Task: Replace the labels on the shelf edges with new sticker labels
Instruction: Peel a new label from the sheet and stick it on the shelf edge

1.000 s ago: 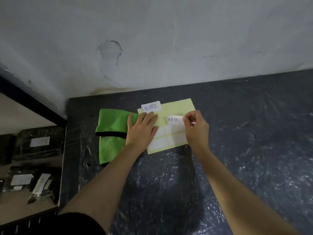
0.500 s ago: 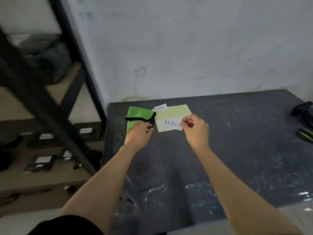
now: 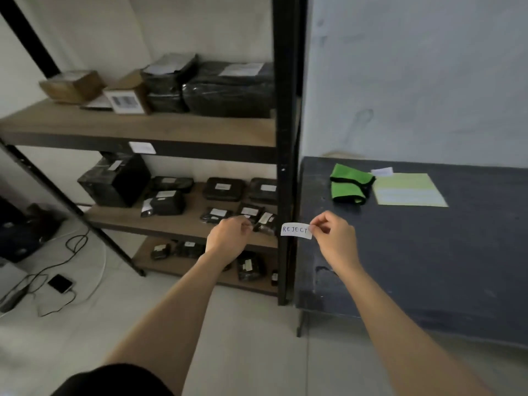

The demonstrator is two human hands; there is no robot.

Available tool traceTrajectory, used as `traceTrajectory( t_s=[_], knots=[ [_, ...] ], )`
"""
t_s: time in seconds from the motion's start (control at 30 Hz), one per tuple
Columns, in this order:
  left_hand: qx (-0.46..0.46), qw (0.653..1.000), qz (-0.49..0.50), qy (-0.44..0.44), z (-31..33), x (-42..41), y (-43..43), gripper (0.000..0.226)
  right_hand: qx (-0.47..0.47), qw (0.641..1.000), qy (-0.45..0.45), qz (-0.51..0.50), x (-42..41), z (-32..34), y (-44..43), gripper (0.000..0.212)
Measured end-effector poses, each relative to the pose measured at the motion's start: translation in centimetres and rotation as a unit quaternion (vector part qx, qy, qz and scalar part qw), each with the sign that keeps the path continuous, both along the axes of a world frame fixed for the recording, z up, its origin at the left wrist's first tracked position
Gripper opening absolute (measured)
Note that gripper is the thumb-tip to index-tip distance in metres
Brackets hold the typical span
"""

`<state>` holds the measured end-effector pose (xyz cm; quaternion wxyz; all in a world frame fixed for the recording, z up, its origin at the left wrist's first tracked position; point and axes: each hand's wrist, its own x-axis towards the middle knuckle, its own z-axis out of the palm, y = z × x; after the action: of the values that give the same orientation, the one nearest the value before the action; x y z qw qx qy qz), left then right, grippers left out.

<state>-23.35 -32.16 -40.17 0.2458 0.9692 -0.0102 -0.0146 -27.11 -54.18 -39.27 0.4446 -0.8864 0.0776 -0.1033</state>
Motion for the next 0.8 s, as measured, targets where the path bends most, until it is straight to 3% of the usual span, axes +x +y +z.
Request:
traceTrajectory(
  t_s=[0.2,0.33,0.47,0.63,0.8],
  knots=[
    [0.003,1.000,-0.001,0.023,-5.6,2.3,11.2,0.023,0.008,0.999,0.036,0.032,3.1,-5.3,13.2,0.009],
    [-0.027,0.998,-0.007,0.049,-13.2,4.7,20.0,0.022,-0.014,0.995,0.089,0.049,6.2,-13.1,22.8,0.008],
    [-0.020,0.999,-0.031,-0.004,-20.8,8.7,26.9,0.031,-0.001,0.995,0.097,0.003,8.8,-21.7,29.1,0.009],
    [-0.010,0.993,-0.022,-0.115,-29.4,15.3,31.7,0.048,0.002,0.999,0.046,-0.027,13.1,-30.9,33.9,0.011],
    [-0.009,0.980,-0.038,-0.194,-36.6,19.9,34.0,0.052,-0.015,0.997,-0.076,-0.029,17.1,-37.4,36.5,0.012]
  ],
)
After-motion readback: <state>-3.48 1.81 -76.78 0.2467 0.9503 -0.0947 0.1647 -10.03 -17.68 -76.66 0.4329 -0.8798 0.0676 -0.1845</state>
